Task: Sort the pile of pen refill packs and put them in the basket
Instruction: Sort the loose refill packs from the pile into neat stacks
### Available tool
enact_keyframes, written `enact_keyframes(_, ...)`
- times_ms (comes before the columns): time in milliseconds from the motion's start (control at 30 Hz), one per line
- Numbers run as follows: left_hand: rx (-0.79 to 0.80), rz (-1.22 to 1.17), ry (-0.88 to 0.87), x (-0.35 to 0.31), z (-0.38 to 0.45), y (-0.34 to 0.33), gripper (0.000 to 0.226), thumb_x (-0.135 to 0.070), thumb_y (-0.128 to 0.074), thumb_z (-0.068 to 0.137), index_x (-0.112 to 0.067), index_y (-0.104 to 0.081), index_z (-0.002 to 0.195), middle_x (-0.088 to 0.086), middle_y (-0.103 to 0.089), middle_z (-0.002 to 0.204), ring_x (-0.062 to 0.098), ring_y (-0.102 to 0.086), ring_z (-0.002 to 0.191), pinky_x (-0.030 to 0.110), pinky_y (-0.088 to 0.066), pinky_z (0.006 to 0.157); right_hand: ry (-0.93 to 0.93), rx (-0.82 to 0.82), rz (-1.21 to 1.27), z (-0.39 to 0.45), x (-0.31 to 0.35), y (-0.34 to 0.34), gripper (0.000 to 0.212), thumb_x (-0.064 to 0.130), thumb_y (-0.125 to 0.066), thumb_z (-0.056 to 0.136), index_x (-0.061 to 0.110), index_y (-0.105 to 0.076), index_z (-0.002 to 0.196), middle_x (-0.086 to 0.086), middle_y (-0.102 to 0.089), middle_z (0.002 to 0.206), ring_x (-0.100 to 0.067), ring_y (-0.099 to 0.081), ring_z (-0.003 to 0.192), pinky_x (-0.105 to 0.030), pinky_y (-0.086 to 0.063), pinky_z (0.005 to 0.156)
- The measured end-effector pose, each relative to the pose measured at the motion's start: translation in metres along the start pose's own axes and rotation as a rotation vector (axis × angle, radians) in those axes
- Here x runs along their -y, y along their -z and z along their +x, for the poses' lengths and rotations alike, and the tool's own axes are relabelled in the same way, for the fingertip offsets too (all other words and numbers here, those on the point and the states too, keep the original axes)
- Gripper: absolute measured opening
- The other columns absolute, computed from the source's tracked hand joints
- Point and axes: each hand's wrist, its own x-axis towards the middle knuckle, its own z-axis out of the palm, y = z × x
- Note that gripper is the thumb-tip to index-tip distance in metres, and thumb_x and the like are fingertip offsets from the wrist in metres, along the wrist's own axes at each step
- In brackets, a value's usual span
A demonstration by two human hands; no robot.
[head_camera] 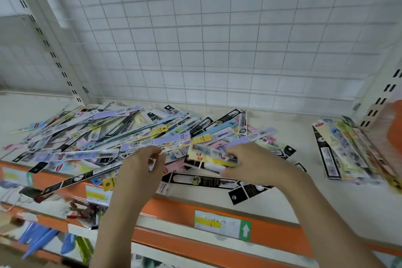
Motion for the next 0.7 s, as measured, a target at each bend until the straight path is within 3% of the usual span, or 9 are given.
enact_keyframes(100,0.015,-0.001,-0.017,-0.007,-0.001,-0.004,0.018,-0.019,-0.057,0.089,-0.010,-0.067,0.101,0.000,-0.067,0.083,0.018,-0.062,0.078,0.017,-0.040,0.060,-0.043,-0.134,0.100,-0.005,-0.010,0.014,0.014,0.032,-0.053,0.093,0.021,-0.049,0.086,0.007,-0.050,0.070,-0.006,-0.044,0.051,-0.016,-0.032,0.045)
enact_keyframes(167,0.023,-0.010,-0.029,-0.014,-0.001,-0.007,0.017,-0.018,-0.058,0.089,-0.010,-0.068,0.100,-0.001,-0.065,0.081,0.017,-0.062,0.074,0.011,-0.039,0.059,-0.100,-0.257,0.162,-0.010,-0.020,0.019,0.010,0.029,-0.049,0.095,0.020,-0.044,0.093,0.004,-0.052,0.073,-0.009,-0.047,0.051,-0.022,-0.036,0.046)
enact_keyframes(267,0.038,-0.015,-0.060,-0.023,-0.001,-0.014,0.017,-0.019,-0.058,0.089,-0.010,-0.067,0.100,-0.001,-0.064,0.083,0.018,-0.061,0.074,0.018,-0.044,0.062,-0.195,-0.445,0.242,-0.019,-0.035,0.020,0.012,0.023,-0.048,0.093,0.015,-0.042,0.100,-0.008,-0.059,0.083,-0.026,-0.056,0.064,-0.035,-0.047,0.057)
enact_keyframes(333,0.047,-0.020,-0.063,-0.030,-0.001,-0.019,0.017,-0.020,-0.057,0.089,-0.011,-0.067,0.100,-0.003,-0.062,0.084,0.018,-0.060,0.077,0.025,-0.046,0.067,-0.230,-0.592,0.272,-0.027,-0.042,0.019,0.018,0.028,-0.050,0.092,0.012,-0.043,0.096,-0.007,-0.058,0.079,-0.027,-0.056,0.068,-0.036,-0.044,0.058)
enact_keyframes(433,0.065,-0.015,-0.083,-0.040,0.000,-0.027,0.018,-0.021,-0.056,0.090,-0.012,-0.067,0.100,-0.004,-0.061,0.083,0.018,-0.060,0.077,0.025,-0.044,0.068,-0.241,-0.817,0.362,-0.040,-0.048,0.017,0.026,0.039,-0.052,0.092,0.016,-0.045,0.080,0.002,-0.054,0.066,-0.019,-0.055,0.066,-0.028,-0.037,0.056)
enact_keyframes(533,0.097,-0.014,-0.118,-0.047,0.002,-0.034,0.018,-0.021,-0.056,0.090,-0.012,-0.068,0.099,-0.004,-0.062,0.082,0.016,-0.060,0.074,0.019,-0.043,0.062,-0.261,-0.901,0.465,-0.048,-0.056,0.015,0.027,0.038,-0.046,0.094,0.019,-0.046,0.076,-0.002,-0.059,0.066,-0.016,-0.057,0.065,-0.029,-0.037,0.055)
enact_keyframes(633,0.129,-0.017,-0.141,-0.053,0.002,-0.041,0.018,-0.023,-0.055,0.091,-0.014,-0.066,0.102,-0.005,-0.062,0.084,0.011,-0.058,0.072,0.008,-0.037,0.059,-0.264,-0.979,0.586,-0.054,-0.064,0.010,0.024,0.033,-0.046,0.095,0.011,-0.051,0.089,-0.015,-0.061,0.073,-0.028,-0.061,0.072,-0.040,-0.046,0.070)
enact_keyframes(700,0.139,-0.017,-0.158,-0.058,0.001,-0.044,0.018,-0.024,-0.054,0.091,-0.015,-0.066,0.100,-0.004,-0.064,0.083,0.010,-0.058,0.069,0.009,-0.039,0.059,-0.266,-1.011,0.609,-0.058,-0.068,0.006,0.021,0.027,-0.048,0.095,0.006,-0.050,0.091,-0.025,-0.058,0.077,-0.036,-0.059,0.074,-0.041,-0.046,0.069)
